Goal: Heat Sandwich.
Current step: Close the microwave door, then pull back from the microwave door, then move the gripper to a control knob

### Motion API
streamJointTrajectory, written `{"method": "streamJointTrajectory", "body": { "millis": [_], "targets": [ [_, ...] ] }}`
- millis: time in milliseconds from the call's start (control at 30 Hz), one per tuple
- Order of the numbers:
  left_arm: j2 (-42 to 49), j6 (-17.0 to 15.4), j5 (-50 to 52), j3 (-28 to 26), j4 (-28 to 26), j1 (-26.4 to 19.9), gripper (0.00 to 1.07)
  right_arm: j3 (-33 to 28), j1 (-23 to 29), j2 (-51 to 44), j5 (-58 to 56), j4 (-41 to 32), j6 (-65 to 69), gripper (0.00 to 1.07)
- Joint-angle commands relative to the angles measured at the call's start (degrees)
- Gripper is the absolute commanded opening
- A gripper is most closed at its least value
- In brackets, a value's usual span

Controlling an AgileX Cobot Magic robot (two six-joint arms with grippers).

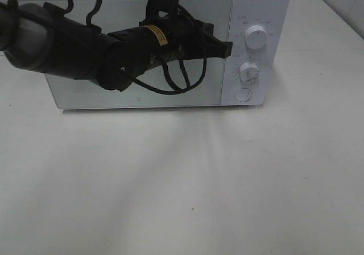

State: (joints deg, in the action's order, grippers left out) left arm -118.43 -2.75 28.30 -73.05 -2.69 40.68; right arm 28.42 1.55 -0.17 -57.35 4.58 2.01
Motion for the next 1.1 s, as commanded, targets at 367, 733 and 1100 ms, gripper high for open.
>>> {"method": "streamJointTrajectory", "body": {
  "millis": [367, 733, 1100],
  "targets": [
    [4.0, 1.3, -0.2, 5.2, -4.7, 2.1, 0.00, 0.0, -0.2, -1.7, 0.3, -0.1, -0.2, 0.75],
    [7.9, 1.3, -5.5, 8.3, -4.6, 5.9, 0.00, 0.0, -0.2, -1.7, 0.3, -0.1, -0.2, 0.75],
    [14.0, 0.5, -31.5, 8.2, -4.9, 6.4, 1.03, 0.0, -0.2, -1.7, 0.3, -0.1, -0.2, 0.75]
  ]
}}
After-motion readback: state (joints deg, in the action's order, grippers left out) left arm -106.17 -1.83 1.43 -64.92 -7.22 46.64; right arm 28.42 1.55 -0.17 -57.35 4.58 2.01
